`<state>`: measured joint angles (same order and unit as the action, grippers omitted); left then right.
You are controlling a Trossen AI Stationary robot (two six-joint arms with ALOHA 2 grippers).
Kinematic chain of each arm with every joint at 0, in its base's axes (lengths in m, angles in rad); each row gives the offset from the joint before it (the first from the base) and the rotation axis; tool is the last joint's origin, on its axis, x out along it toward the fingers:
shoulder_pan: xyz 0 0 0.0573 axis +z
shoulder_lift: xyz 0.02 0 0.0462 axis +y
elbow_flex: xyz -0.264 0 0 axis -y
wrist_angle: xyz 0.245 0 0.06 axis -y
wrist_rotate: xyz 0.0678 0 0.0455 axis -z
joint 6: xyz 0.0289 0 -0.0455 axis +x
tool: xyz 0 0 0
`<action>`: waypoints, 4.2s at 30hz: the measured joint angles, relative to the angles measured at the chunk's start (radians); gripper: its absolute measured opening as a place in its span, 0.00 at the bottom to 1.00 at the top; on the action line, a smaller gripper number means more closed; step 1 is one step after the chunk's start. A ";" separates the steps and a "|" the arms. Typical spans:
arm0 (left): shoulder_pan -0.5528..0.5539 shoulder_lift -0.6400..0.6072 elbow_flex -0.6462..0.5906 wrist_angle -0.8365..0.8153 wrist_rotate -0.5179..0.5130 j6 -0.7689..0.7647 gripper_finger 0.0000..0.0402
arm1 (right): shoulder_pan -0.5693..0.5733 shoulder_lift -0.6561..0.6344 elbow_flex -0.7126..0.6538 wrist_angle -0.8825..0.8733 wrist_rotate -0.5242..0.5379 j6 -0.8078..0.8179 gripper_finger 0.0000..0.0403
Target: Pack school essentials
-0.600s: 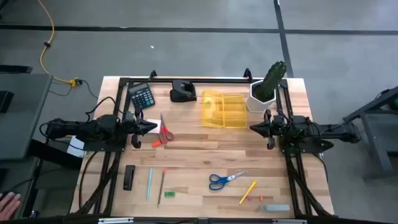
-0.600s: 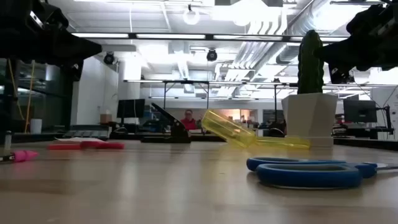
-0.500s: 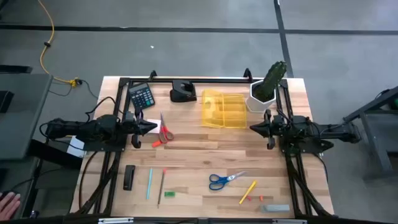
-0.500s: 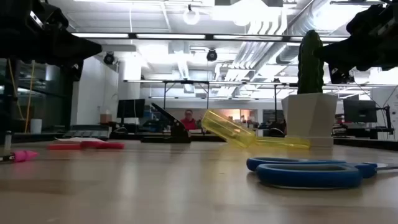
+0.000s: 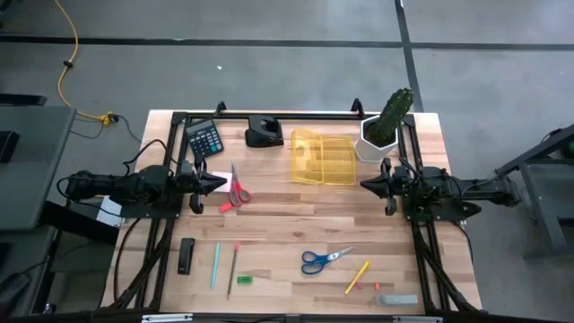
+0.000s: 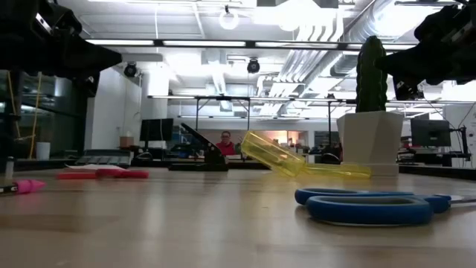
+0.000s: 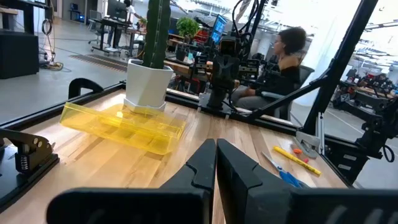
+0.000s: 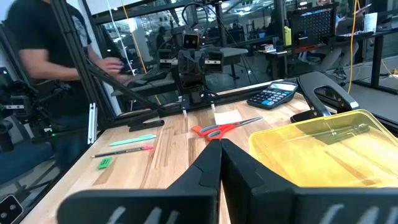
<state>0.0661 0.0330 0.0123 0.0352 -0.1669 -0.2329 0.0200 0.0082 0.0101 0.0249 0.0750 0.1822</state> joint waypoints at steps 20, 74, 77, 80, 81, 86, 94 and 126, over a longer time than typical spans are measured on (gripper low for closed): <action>0.000 0.000 0.000 0.000 0.000 0.000 0.01 | 0.000 0.000 0.000 0.000 0.000 0.000 0.00; 0.000 0.000 0.000 0.000 0.000 0.000 0.01 | 0.000 0.013 0.000 0.470 0.067 0.296 0.00; 0.000 0.000 0.000 0.000 0.000 0.000 0.01 | 0.000 0.058 0.036 0.558 0.067 0.227 0.00; 0.000 0.000 0.000 0.000 0.000 0.000 0.01 | 0.000 0.139 0.130 0.536 0.067 0.175 0.00; 0.000 0.000 0.000 0.000 0.000 0.000 0.01 | 0.000 0.174 0.165 0.511 0.069 0.158 0.00; 0.000 0.000 0.000 0.000 0.000 0.000 0.01 | 0.000 0.370 0.354 0.277 0.071 0.081 0.00; -0.002 0.000 0.000 0.046 0.004 -0.038 0.01 | 0.000 0.589 0.506 0.117 0.077 0.105 0.00; -0.001 0.425 0.535 -0.032 -0.023 0.035 0.00 | 0.024 0.852 0.675 0.357 -0.112 0.189 0.00</action>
<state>0.0650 0.4578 0.5472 0.0034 -0.1902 -0.1978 0.0444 0.8600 0.6855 0.3823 -0.0370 0.3714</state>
